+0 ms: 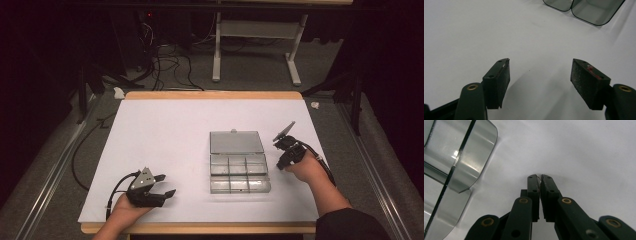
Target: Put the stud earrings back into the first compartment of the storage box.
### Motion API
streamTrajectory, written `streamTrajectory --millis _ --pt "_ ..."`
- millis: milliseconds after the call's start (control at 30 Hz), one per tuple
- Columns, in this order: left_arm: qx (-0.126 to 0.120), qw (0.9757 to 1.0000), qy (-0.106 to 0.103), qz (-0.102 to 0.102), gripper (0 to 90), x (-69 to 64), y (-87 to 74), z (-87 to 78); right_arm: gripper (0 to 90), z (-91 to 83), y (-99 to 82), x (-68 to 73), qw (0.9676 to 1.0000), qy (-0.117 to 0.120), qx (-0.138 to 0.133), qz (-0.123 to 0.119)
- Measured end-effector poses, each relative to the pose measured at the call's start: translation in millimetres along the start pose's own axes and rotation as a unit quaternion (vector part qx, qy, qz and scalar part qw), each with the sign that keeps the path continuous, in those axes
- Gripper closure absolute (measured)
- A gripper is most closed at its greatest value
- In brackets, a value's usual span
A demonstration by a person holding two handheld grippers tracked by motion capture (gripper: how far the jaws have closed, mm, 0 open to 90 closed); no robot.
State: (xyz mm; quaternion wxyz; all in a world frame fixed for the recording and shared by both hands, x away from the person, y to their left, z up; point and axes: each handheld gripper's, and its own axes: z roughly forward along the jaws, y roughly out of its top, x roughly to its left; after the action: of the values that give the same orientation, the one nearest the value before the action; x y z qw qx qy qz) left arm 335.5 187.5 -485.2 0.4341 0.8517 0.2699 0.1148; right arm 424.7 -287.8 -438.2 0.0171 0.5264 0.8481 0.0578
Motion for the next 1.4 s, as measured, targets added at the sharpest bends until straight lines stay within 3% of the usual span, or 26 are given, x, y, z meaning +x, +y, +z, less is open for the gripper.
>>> streamTrajectory --millis 67,533,967,1400 --pt "-0.001 1.0000 0.000 0.001 32.4 -0.1 -0.1 -0.3 86.5 -0.4 -0.4 1.1 1.0000 -0.001 0.002 0.005" --pt "0.002 1.0000 -0.002 0.000 32.4 0.2 0.2 0.2 86.1 -22.6 -4.0 13.8 0.9997 0.005 -0.009 -0.022" --pt "0.003 1.0000 -0.002 0.000 32.4 0.3 0.4 0.6 85.9 -47.6 1.0 41.5 0.9984 0.007 -0.017 -0.054" --pt "0.003 1.0000 -0.002 0.001 32.4 0.2 0.3 0.3 85.9 -46.4 19.5 73.0 0.9960 0.014 -0.021 -0.086"
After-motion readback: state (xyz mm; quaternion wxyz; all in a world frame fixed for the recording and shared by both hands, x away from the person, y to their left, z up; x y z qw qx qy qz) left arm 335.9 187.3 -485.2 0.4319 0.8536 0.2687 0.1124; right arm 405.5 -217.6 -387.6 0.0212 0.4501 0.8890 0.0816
